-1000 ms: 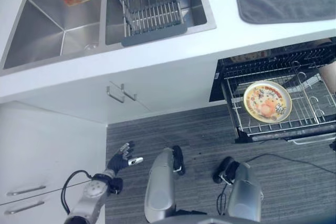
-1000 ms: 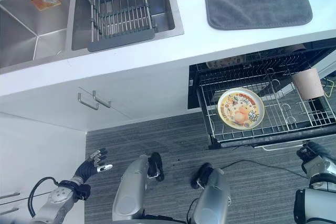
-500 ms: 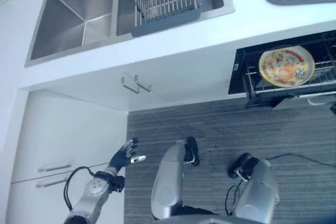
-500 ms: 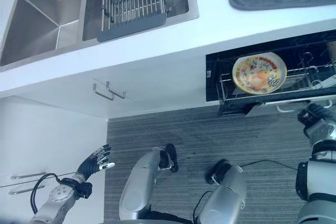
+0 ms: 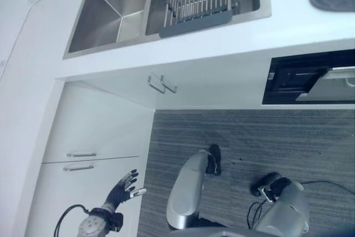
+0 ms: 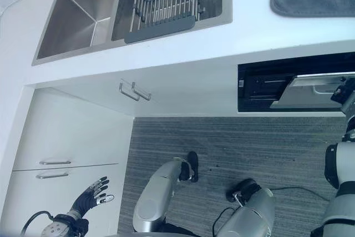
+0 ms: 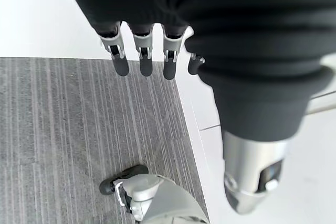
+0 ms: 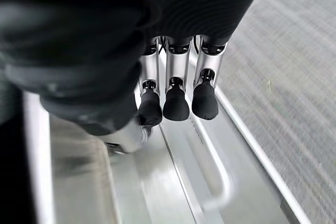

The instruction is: Place the dishes in the dishwasher.

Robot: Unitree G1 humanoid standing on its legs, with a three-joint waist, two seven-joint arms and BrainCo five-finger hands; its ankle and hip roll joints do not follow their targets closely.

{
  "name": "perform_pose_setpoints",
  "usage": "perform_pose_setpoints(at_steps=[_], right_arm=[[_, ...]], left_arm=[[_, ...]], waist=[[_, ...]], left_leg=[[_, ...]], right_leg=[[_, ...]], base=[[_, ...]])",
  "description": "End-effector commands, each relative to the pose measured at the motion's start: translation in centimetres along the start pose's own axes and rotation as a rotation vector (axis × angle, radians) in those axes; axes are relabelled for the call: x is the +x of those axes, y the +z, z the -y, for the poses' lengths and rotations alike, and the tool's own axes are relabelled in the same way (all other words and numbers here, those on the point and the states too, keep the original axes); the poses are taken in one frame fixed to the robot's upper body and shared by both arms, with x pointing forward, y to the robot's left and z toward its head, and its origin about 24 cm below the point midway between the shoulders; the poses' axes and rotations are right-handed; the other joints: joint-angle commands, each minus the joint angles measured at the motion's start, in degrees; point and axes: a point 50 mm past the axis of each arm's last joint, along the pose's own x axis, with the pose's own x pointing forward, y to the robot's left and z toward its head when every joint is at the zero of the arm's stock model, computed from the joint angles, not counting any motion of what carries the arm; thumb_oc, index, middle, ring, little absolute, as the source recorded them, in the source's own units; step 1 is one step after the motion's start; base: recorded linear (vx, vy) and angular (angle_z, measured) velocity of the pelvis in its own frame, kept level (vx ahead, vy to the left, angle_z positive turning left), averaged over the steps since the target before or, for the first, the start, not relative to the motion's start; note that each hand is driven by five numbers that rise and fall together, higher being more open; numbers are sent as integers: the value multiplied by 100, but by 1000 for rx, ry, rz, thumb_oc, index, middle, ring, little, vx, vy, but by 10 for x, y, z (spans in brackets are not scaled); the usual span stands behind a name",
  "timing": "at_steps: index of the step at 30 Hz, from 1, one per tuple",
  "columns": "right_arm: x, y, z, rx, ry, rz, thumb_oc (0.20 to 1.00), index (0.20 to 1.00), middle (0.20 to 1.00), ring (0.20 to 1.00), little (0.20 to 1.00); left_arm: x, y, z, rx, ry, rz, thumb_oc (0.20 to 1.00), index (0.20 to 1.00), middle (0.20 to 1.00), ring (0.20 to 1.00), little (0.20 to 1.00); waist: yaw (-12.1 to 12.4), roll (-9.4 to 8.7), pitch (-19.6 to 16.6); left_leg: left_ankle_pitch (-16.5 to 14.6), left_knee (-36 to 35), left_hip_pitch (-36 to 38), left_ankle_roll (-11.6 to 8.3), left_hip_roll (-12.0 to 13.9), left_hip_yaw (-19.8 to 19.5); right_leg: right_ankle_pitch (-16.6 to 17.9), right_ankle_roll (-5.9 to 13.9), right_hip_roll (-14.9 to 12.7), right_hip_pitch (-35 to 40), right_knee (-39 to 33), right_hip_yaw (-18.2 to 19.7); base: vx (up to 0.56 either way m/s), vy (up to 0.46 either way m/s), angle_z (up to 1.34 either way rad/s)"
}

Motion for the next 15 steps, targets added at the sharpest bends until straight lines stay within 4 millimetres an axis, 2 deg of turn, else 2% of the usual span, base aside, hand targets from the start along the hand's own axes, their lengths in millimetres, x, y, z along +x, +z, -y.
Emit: perform_pose_setpoints(at_steps=[1, 4, 8, 13, 15], right_arm=[[-37, 106, -15, 136, 137, 362, 200, 200, 200, 200, 200], [-45, 122, -7, 121, 125, 390, 200, 200, 200, 200, 200], [-48, 126, -12, 63, 157, 404, 200, 200, 200, 200, 200], [-44, 117, -22, 18, 183, 420, 200, 200, 200, 200, 200], [-38, 100, -26, -15, 181, 453, 200, 200, 200, 200, 200]], left_arm=[[-8, 7, -31, 38, 83, 23, 1000, 1000, 1000, 1000, 1000], [-17, -2, -40, 18, 92, -13, 1000, 1000, 1000, 1000, 1000], [-22, -15, -37, 27, 69, -38, 1000, 1000, 1000, 1000, 1000], [-19, -6, -33, 27, 30, 21, 1000, 1000, 1000, 1000, 1000], [-15, 8, -34, 17, 9, 90, 1000, 1000, 1000, 1000, 1000]], waist=[[494, -17, -49], [607, 19, -115], [595, 12, -123], [486, -57, -57], [420, -175, -39]], left_leg=[[885, -1029, 131, -453, 442, -15], [941, -976, 7, -455, 426, -160], [911, -904, -43, -421, 399, -186], [856, -808, 27, -413, 414, -194], [885, -873, 135, -428, 456, -152]], right_leg=[[-327, 399, -338, -25, 437, 220], [-391, 367, -411, -86, 581, 198], [-447, 362, -448, -102, 696, 218], [-381, 369, -299, -4, 559, 256], [-279, 398, -159, 159, 306, 191]], base=[[9, -95, 28], [7, -78, 20], [16, -6, 13], [-12, 28, -1], [-52, 38, -9]])
